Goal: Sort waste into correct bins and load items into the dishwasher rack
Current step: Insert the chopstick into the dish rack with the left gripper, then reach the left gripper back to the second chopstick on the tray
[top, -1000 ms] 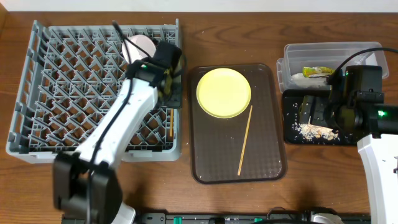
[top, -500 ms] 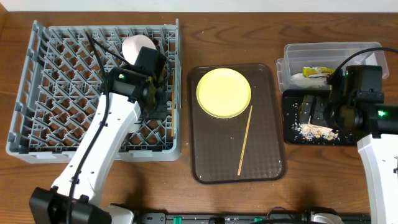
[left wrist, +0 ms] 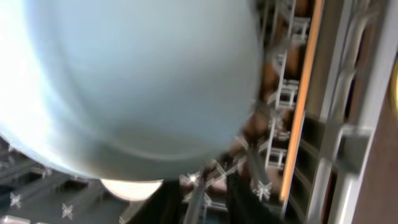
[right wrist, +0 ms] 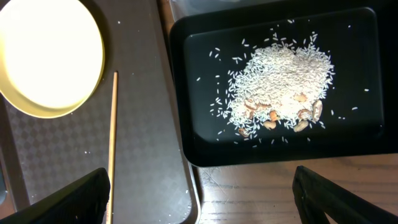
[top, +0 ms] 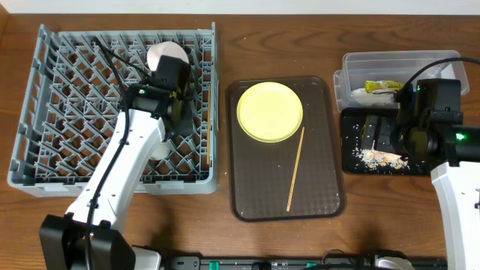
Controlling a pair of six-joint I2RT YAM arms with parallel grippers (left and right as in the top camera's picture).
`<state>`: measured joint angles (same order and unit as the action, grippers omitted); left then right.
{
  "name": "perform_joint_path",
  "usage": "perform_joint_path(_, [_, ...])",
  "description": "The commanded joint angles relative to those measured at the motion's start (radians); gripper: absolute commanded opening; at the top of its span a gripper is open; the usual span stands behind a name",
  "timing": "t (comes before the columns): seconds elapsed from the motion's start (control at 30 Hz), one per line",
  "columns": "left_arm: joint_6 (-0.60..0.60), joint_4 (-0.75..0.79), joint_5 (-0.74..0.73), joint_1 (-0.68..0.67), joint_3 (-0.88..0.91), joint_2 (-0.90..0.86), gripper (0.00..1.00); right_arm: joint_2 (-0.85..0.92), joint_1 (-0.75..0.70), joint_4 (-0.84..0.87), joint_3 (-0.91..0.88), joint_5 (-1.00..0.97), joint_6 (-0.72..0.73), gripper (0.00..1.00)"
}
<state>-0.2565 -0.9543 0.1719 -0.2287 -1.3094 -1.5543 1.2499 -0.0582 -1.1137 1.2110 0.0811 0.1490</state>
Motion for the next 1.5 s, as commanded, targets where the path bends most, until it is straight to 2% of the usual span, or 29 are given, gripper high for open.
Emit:
perform_joint_path(0.0, [-0.002,0.038,0.039,0.005,-0.002,-0.009,0.32,-0.003,-0.009,-0.001,0.011,-0.002,-0.008,0.92])
perform_joint_path(0.5, [-0.003,0.034,0.022,0.005,-0.002,0.0,0.38,-0.003,-0.009,0.003,0.011,-0.003,-0.008,0.92])
perform_joint_path(0.6, [-0.002,0.043,-0.077,0.005,-0.002,0.007,0.4,-0.003,-0.009,0.006,0.011,-0.003,-0.008,0.92])
perform_joint_path(0.8, [0.034,0.066,-0.375,-0.014,-0.002,0.011,0.56,-0.003,-0.009,0.014,0.011,-0.003,-0.008,0.92])
perform_joint_path(0.87, [0.06,0.067,-0.444,-0.049,-0.002,0.011,0.59,-0.003,-0.009,0.014,0.011,-0.003,-0.008,0.92])
perform_joint_path(1.2, [0.043,0.125,-0.446,-0.327,-0.001,-0.021,0.62,-0.003,-0.009,0.013,0.011,-0.003,-0.008,0.92])
perform_joint_path(1.3, [-0.056,0.156,-0.406,-0.401,-0.001,-0.065,0.62,-0.003,-0.009,0.01,0.011,-0.003,-0.008,0.93])
perform_joint_path(1.47, [-0.151,0.23,-0.402,-0.511,-0.001,-0.163,0.62,-0.003,-0.009,0.01,0.011,-0.003,-0.008,0.94])
